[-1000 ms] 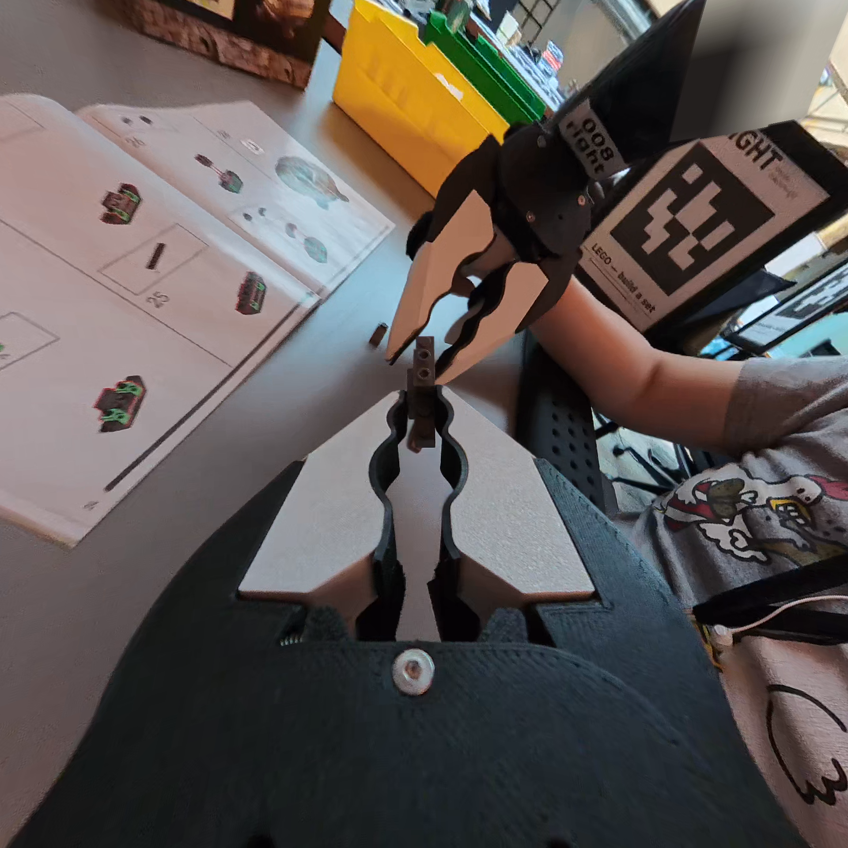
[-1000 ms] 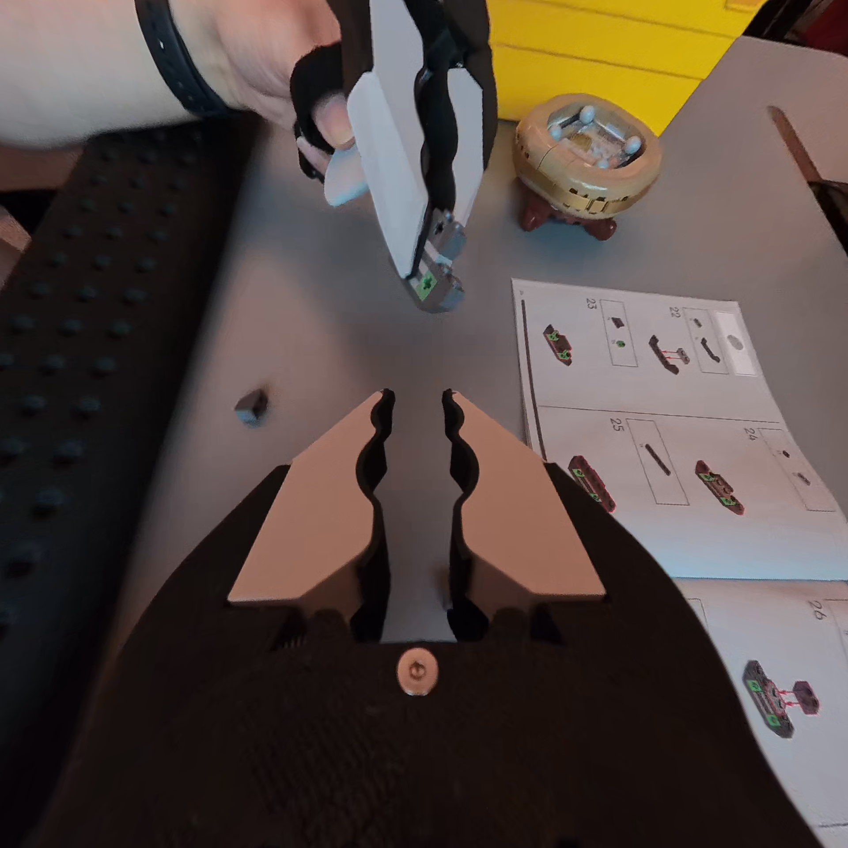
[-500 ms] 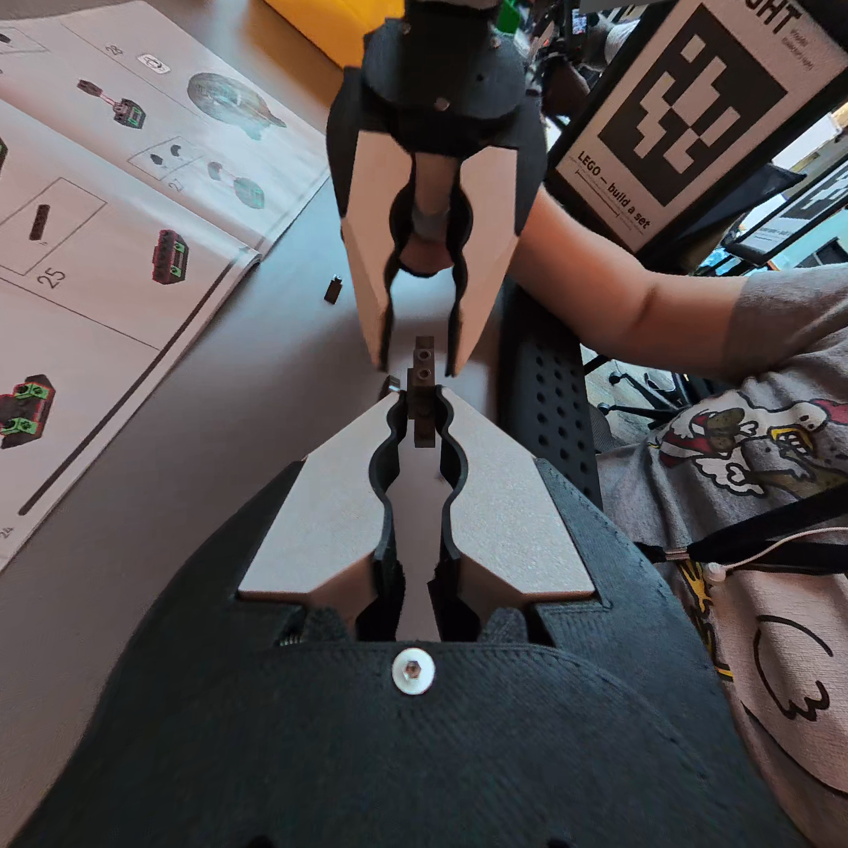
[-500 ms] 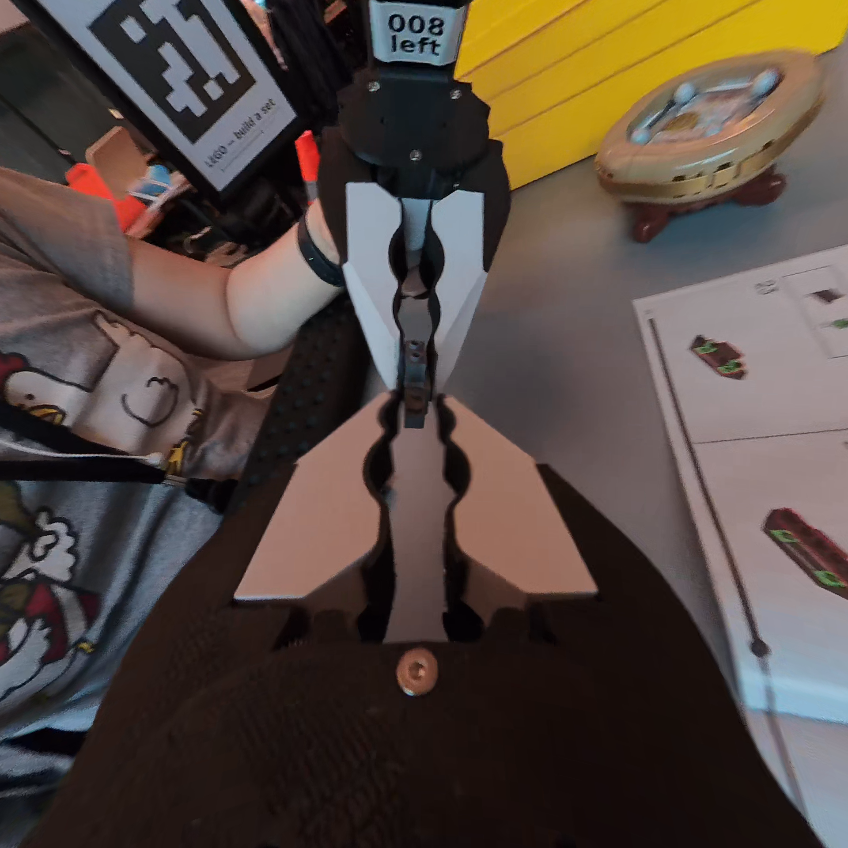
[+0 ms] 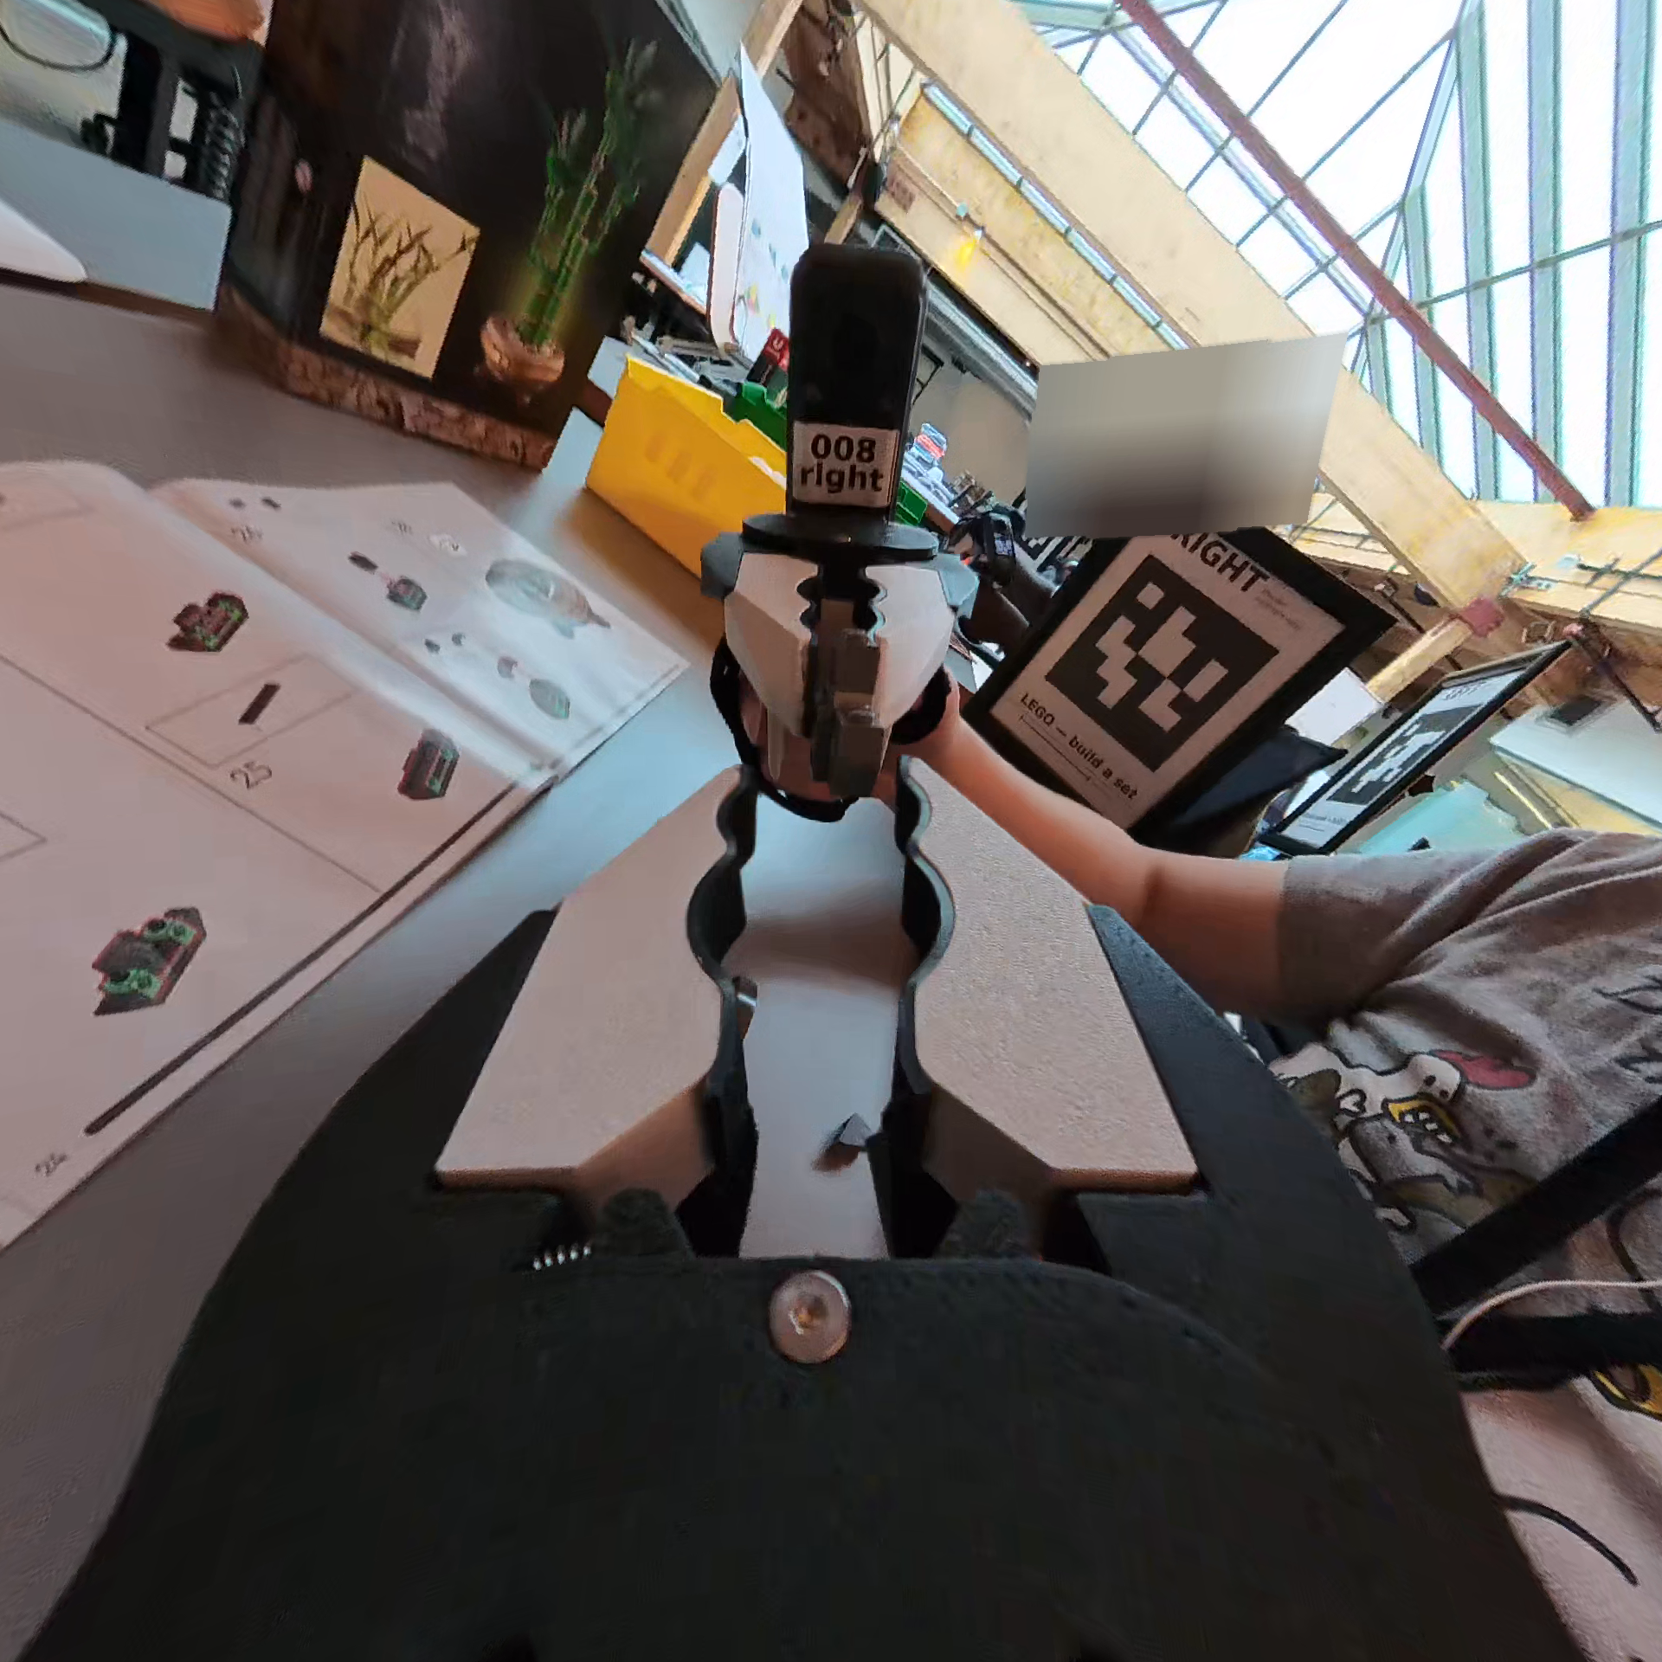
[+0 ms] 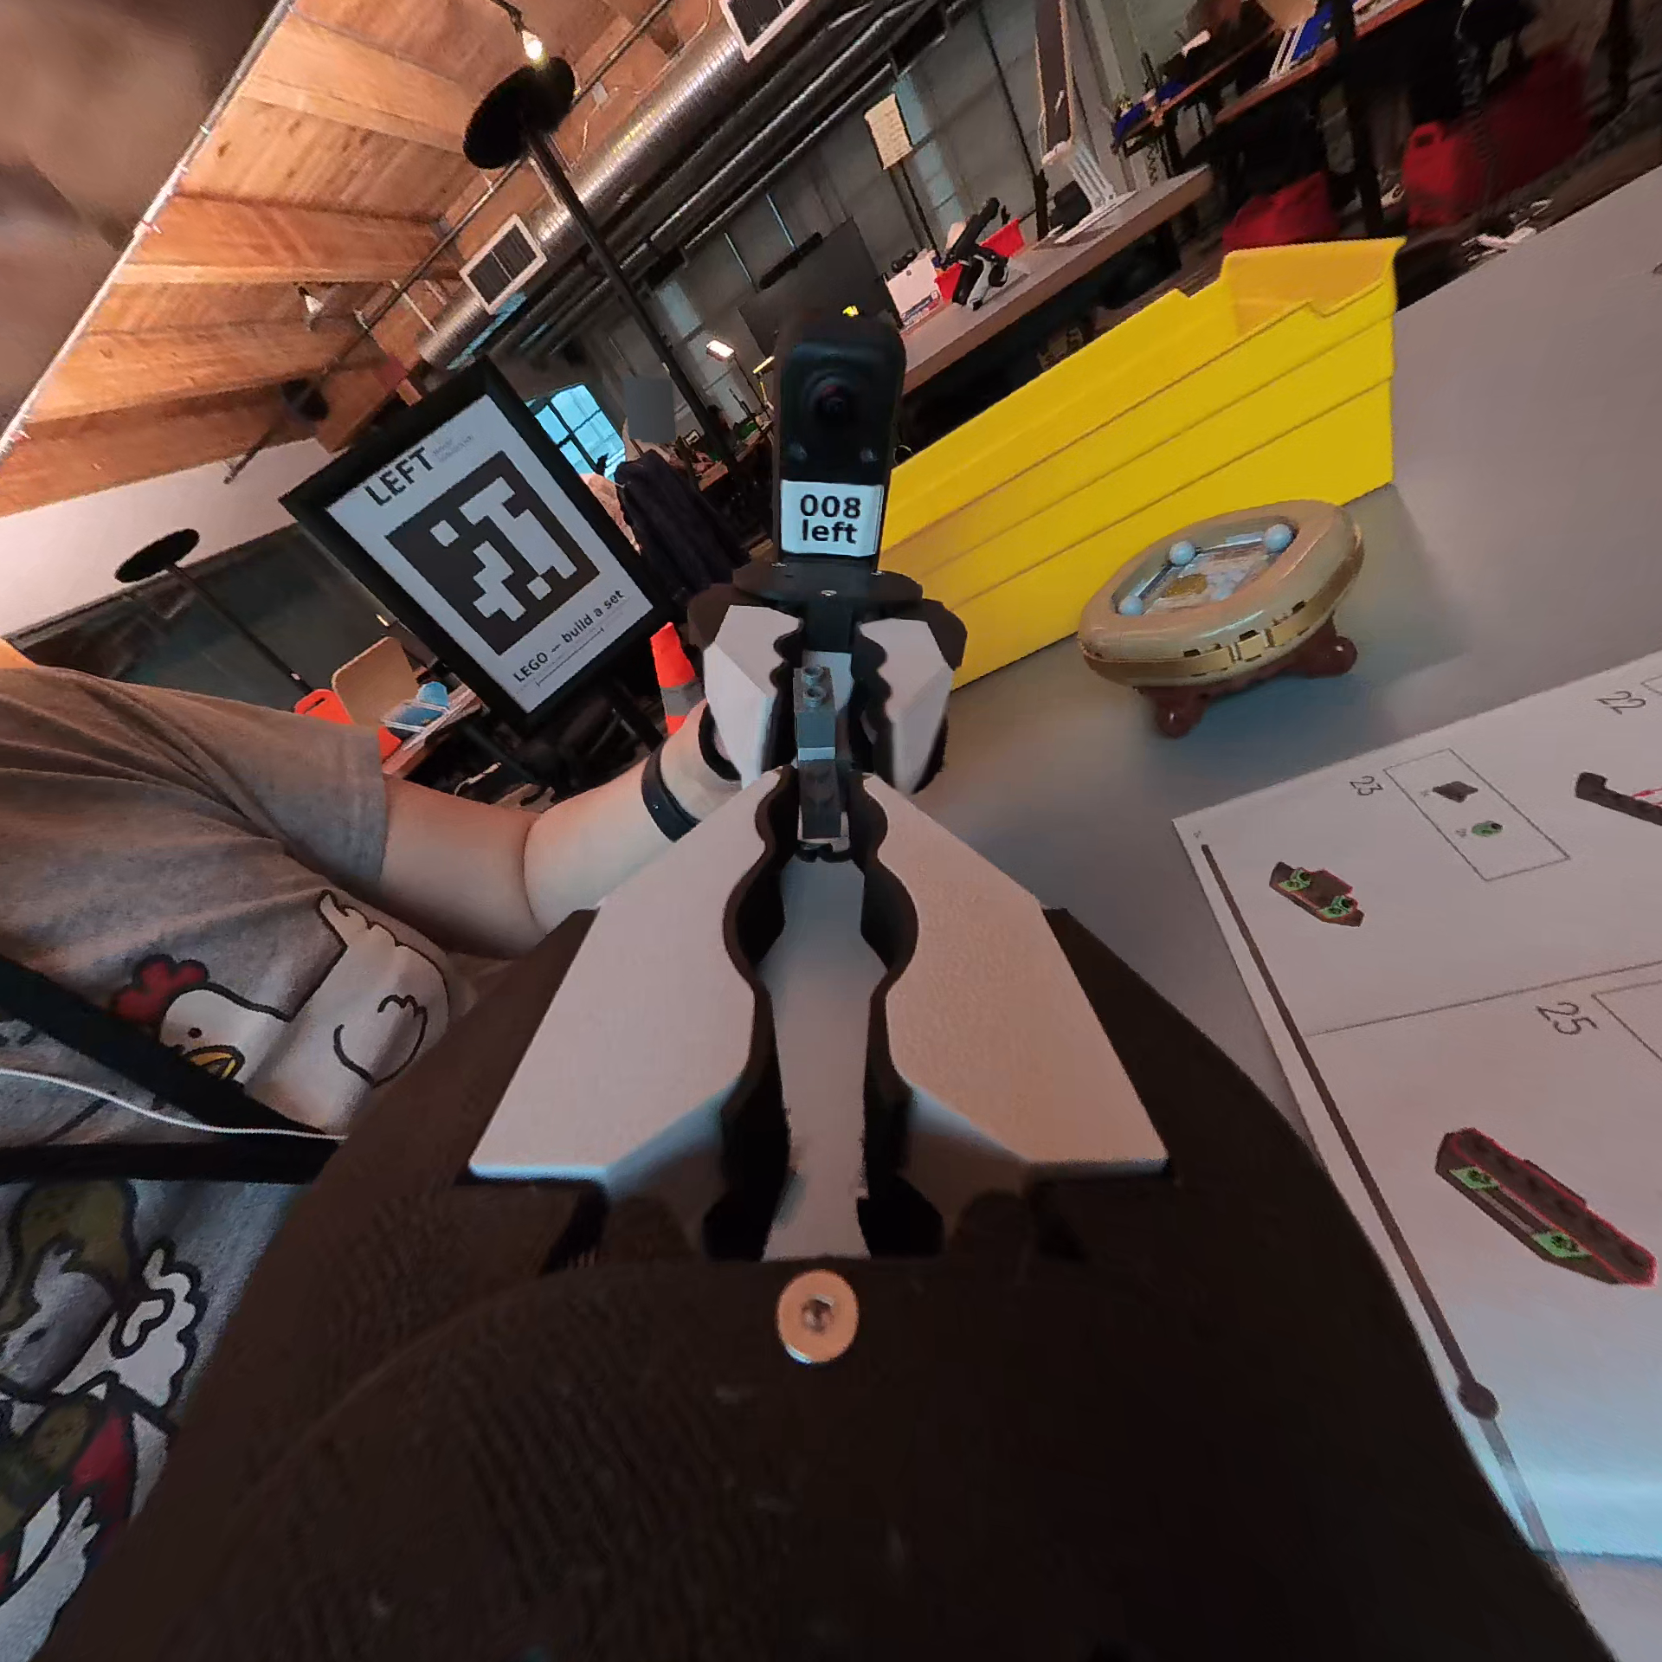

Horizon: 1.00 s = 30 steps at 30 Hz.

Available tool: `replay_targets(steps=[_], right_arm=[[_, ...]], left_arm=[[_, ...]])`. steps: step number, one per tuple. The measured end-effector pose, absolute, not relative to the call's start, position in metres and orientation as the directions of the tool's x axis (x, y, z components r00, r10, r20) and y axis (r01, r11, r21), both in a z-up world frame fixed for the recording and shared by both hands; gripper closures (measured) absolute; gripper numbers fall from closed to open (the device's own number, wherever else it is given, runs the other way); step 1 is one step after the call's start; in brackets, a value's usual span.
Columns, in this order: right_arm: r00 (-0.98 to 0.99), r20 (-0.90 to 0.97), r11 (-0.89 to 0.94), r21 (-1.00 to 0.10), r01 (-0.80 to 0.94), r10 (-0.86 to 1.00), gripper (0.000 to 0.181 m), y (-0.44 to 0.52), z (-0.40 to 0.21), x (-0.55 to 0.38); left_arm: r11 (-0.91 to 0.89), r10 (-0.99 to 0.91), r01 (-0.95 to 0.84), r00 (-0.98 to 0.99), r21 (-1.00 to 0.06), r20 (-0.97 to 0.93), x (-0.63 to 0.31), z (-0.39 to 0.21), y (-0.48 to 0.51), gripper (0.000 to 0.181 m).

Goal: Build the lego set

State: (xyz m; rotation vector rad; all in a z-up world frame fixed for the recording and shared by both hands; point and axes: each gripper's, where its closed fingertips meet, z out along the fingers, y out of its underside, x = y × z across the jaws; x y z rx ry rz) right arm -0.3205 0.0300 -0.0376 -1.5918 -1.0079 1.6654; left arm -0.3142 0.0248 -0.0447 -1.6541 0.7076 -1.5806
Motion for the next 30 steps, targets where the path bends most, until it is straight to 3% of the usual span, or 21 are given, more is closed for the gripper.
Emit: replay_targets(steps=[3,9,11,12,14,16,19,23,24,30], right_arm=[[-0.071,-0.506,-0.501,-0.861,0.085,0.859,0.173,0.028,-0.042,-0.326],[-0.1,-0.501,-0.497,-0.866,0.061,0.86,0.171,0.028,-0.04,-0.325],[-0.048,-0.461,-0.459,-0.887,0.049,0.886,0.132,0.035,-0.035,-0.321],[0.004,-0.411,-0.411,-0.91,0.056,0.911,0.13,0.04,-0.033,-0.314],[0.139,-0.253,-0.267,-0.959,0.093,0.957,0.138,0.046,-0.03,-0.294],[0.134,-0.123,-0.15,-0.967,0.208,0.983,0.154,0.022,-0.034,-0.285],[0.079,-0.052,-0.086,-0.851,0.517,0.996,0.154,-0.033,-0.089,-0.288],[-0.036,0.418,0.322,-0.64,0.698,0.908,0.17,-0.066,-0.141,-0.282],[-0.053,0.455,0.353,-0.607,0.712,0.889,0.169,-0.069,-0.147,-0.282],[0.007,0.297,0.208,-0.686,0.697,0.955,0.154,-0.072,-0.154,-0.3]], left_arm=[[-0.519,-0.842,0.079,0.126,-0.851,0.525,-0.313,-0.044,0.024,0.172],[-0.501,-0.852,0.074,0.133,-0.863,0.506,-0.313,-0.044,0.024,0.172],[-0.496,-0.852,0.055,0.159,-0.866,0.498,-0.315,-0.047,0.026,0.172],[-0.49,-0.853,0.054,0.177,-0.87,0.492,-0.317,-0.048,0.028,0.172],[-0.49,-0.847,0.072,0.194,-0.869,0.494,-0.323,-0.047,0.031,0.172],[-0.488,-0.839,0.088,0.228,-0.869,0.494,-0.331,-0.046,0.037,0.173],[-0.464,-0.838,0.077,0.287,-0.883,0.465,-0.339,-0.049,0.044,0.172],[-0.464,-0.841,0.081,0.272,-0.882,0.467,-0.338,-0.046,0.041,0.172],[-0.461,-0.845,0.077,0.266,-0.884,0.464,-0.337,-0.045,0.039,0.172],[-0.446,-0.859,0.043,0.261,-0.894,0.441,-0.331,-0.047,0.033,0.172]])
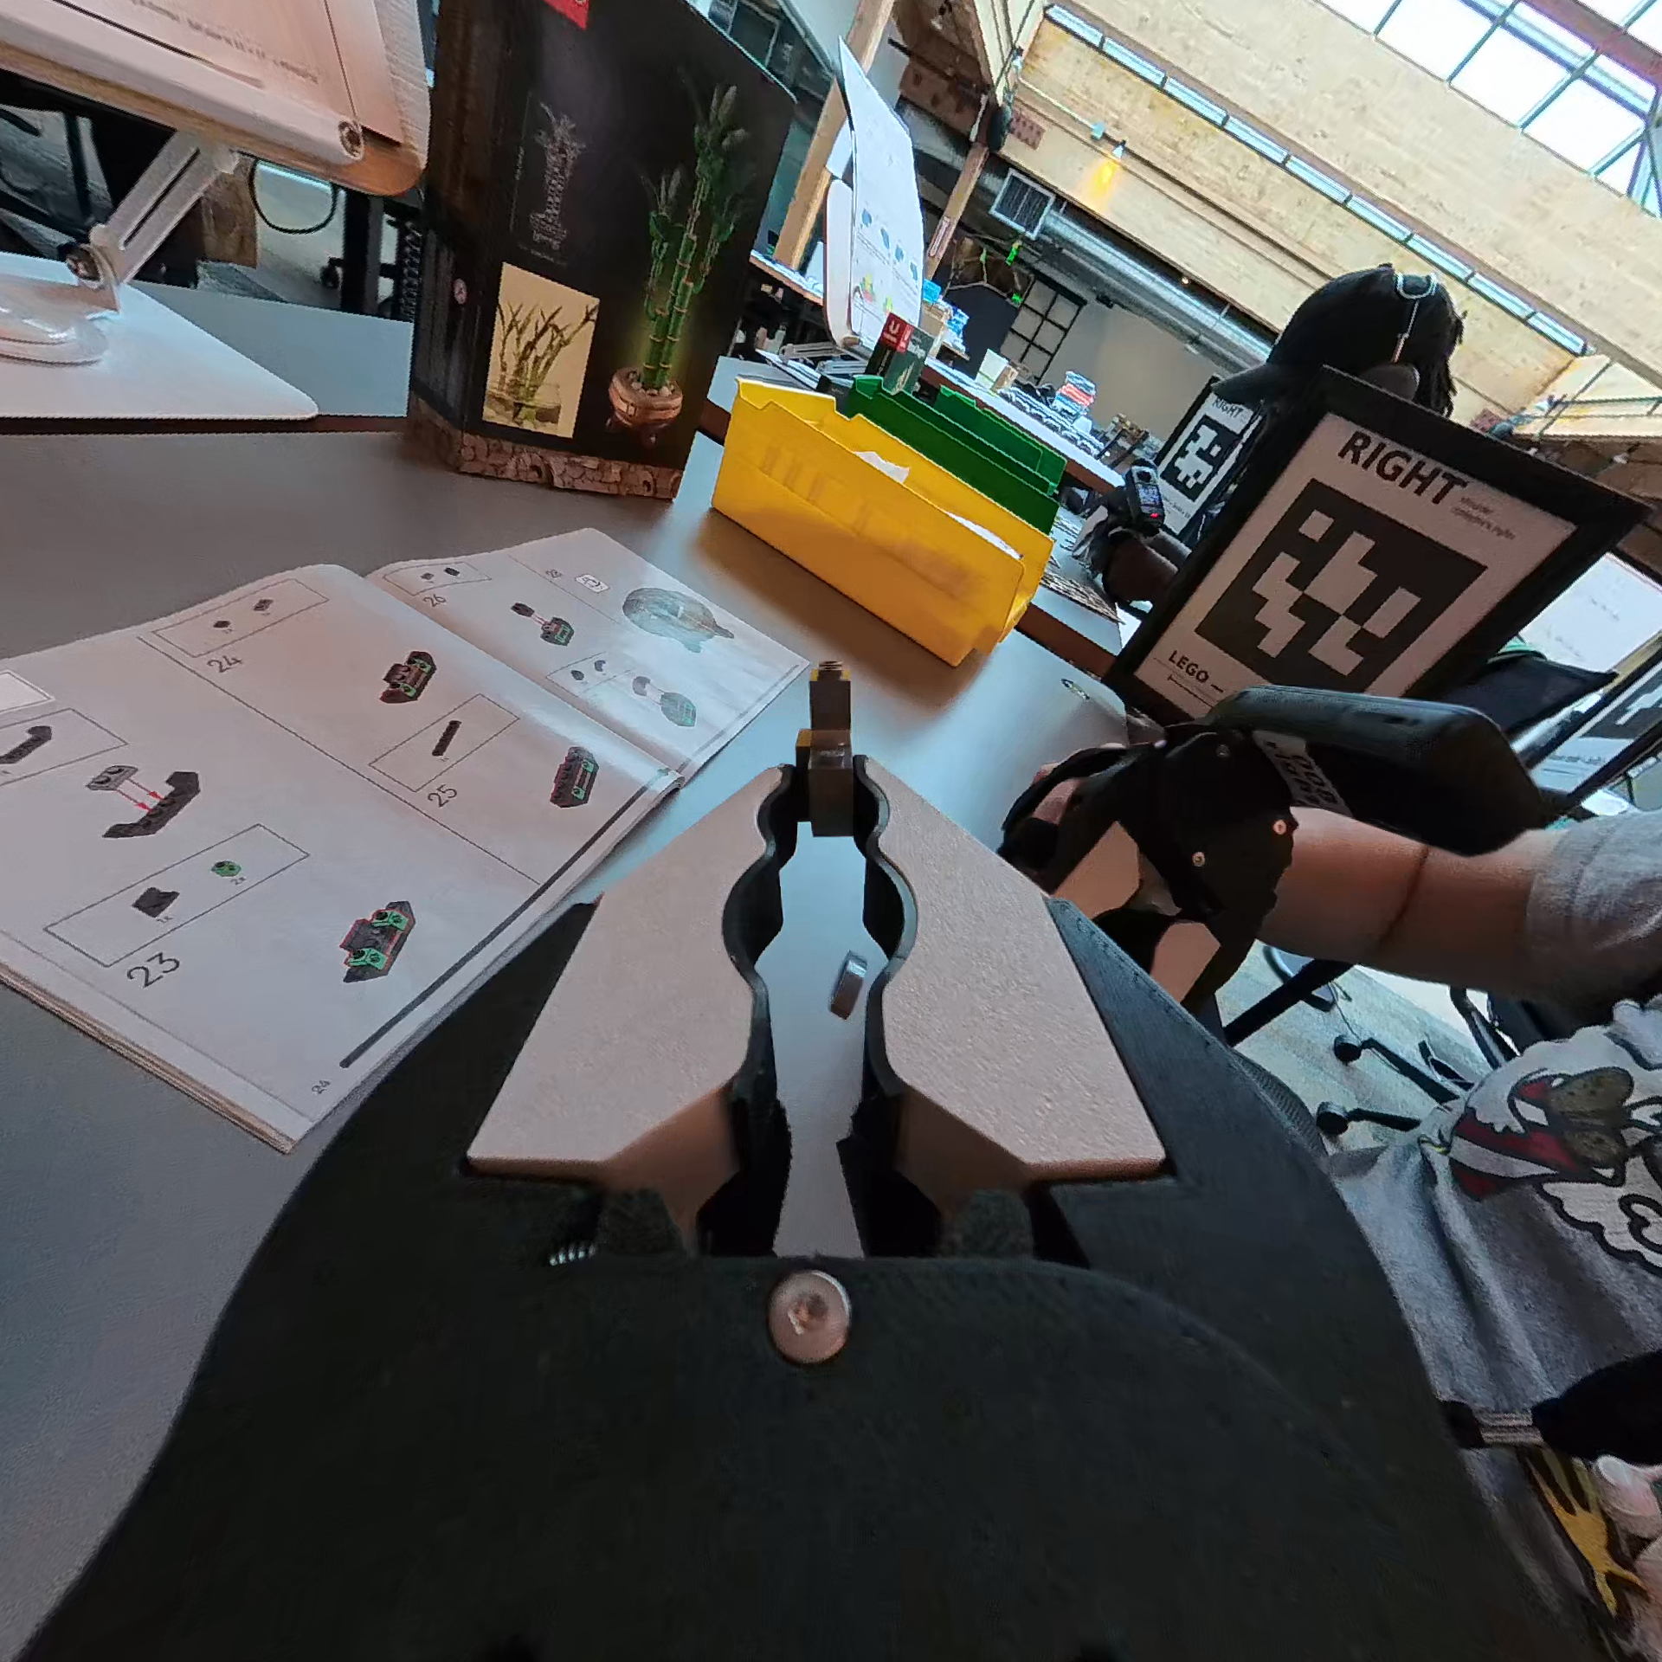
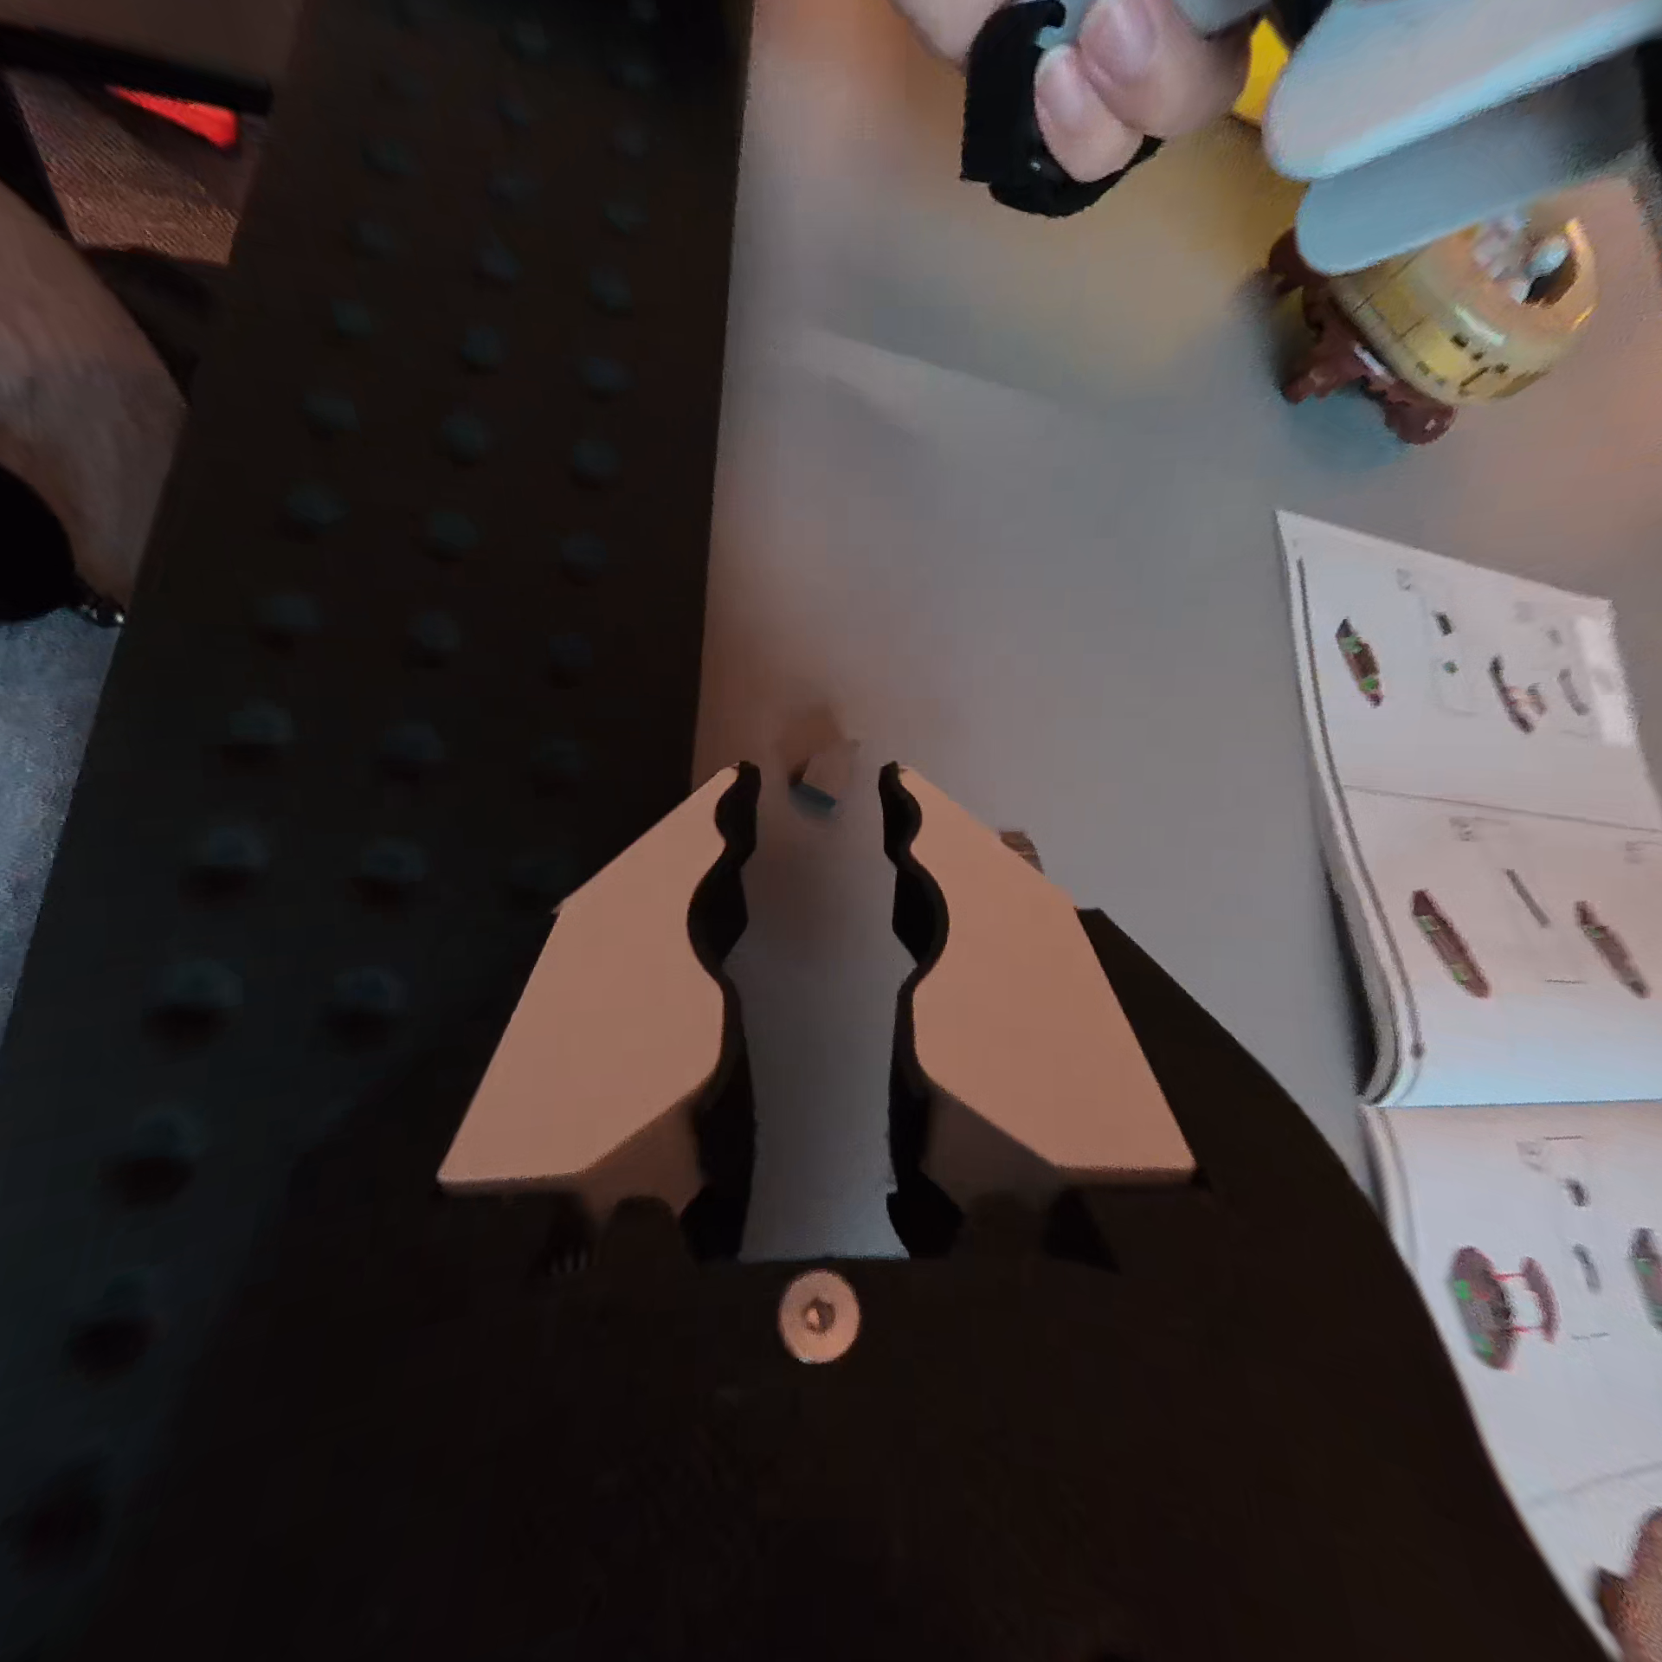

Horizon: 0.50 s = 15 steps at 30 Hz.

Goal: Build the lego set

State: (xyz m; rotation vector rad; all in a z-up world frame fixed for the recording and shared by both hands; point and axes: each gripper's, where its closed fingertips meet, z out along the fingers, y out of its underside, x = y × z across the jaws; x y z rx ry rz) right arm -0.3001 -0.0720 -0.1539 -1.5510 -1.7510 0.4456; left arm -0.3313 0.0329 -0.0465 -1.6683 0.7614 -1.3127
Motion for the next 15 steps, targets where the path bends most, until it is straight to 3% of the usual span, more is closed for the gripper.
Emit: replay_targets(steps=[2,6,8,12,15], right_arm=[[0.051,0.243,0.134,-0.687,0.715,0.969,0.154,-0.067,-0.161,-0.302],[0.115,0.088,-0.019,-0.708,0.706,0.989,0.17,-0.065,-0.165,-0.302],[0.16,-0.15,-0.219,-0.703,0.677,0.976,0.17,-0.068,-0.163,-0.3],[0.242,-0.695,-0.675,-0.455,0.581,0.677,0.17,-0.074,-0.15,-0.287],[0.316,-0.824,-0.807,-0.255,0.532,0.469,0.17,-0.064,-0.15,-0.269]], left_arm=[[-0.447,-0.859,0.046,0.259,-0.894,0.442,-0.331,-0.046,0.032,0.172],[-0.459,-0.855,0.051,0.248,-0.887,0.456,-0.332,-0.046,0.032,0.172],[-0.466,-0.854,0.049,0.236,-0.884,0.463,-0.331,-0.045,0.03,0.172],[-0.462,-0.863,0.027,0.22,-0.887,0.456,-0.327,-0.046,0.026,0.172],[-0.462,-0.867,0.006,0.207,-0.887,0.453,-0.324,-0.047,0.022,0.172]])
